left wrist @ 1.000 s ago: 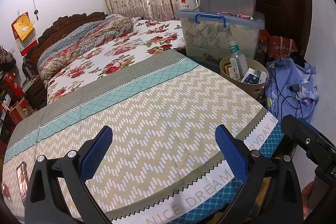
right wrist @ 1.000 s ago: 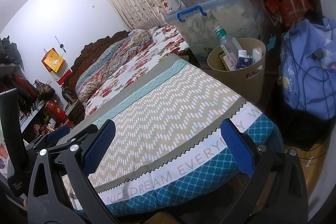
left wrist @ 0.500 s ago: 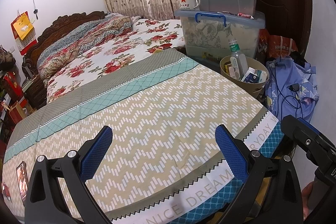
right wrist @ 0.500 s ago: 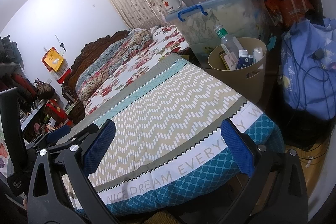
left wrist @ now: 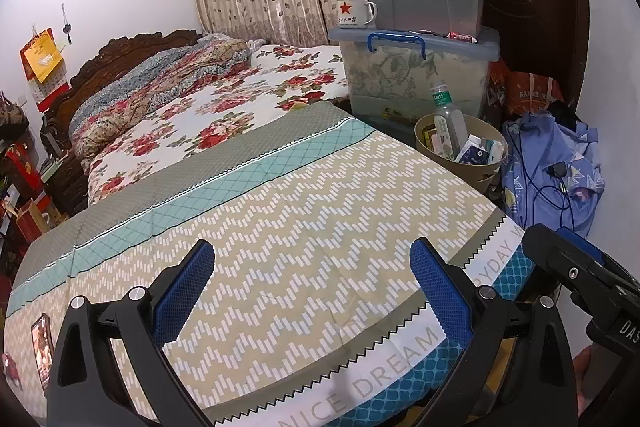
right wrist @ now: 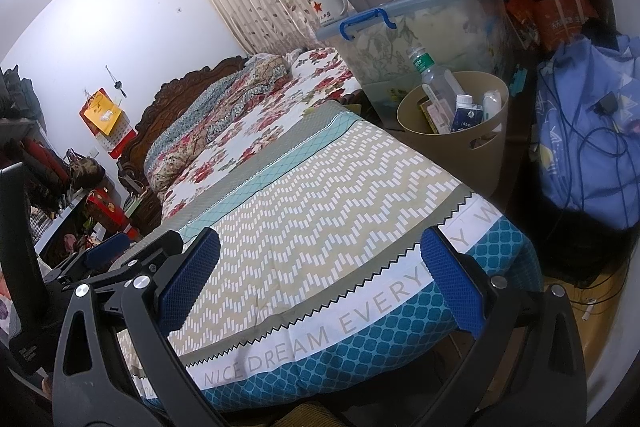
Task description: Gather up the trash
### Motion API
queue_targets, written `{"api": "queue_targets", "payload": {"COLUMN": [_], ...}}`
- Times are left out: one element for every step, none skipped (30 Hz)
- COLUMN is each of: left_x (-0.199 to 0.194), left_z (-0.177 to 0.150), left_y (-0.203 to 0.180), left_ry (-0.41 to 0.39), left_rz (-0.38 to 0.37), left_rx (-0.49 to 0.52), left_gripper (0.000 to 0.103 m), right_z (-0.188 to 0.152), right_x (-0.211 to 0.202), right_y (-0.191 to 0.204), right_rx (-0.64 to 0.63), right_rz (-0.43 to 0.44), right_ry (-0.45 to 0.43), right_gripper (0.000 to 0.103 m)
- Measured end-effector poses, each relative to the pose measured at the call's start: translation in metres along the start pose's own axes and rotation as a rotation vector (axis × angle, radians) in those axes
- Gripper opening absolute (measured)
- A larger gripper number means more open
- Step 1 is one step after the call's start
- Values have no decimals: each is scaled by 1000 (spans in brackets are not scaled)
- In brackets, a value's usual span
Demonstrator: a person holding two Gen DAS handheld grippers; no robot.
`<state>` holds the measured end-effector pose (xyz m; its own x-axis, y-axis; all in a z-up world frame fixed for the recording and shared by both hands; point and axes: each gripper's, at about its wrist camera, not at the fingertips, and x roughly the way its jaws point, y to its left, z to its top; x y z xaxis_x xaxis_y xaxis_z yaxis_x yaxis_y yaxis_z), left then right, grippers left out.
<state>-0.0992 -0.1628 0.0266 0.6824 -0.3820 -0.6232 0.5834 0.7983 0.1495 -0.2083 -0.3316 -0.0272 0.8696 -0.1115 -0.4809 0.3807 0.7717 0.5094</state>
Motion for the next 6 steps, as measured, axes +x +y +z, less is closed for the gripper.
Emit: {"api": "queue_targets", "payload": {"left_x": [0,-1,-1,-1,-1,-1], "left_z": [0,0,0,0,0,0], "left_y": [0,1,1,2,3,3], "left_ry": [2,5,6,8,9,11], "left_rz": [-1,-2,-4,-5,-6,-6], "left_rx": [-1,-2,-3,-4,-6,-6], "left_gripper": [94,94,94,94,94,94], "right_z": [0,0,0,0,0,-1], "right_x": [0,0,0,0,0,0], "right_y": [0,0,0,0,0,0], "right_rx": [0,1,1,1,0,0], "right_rz": [-1,0,0,0,0,0], "right_ry": [0,0,0,1,1,1], "right_gripper": [99,99,99,99,99,99]}}
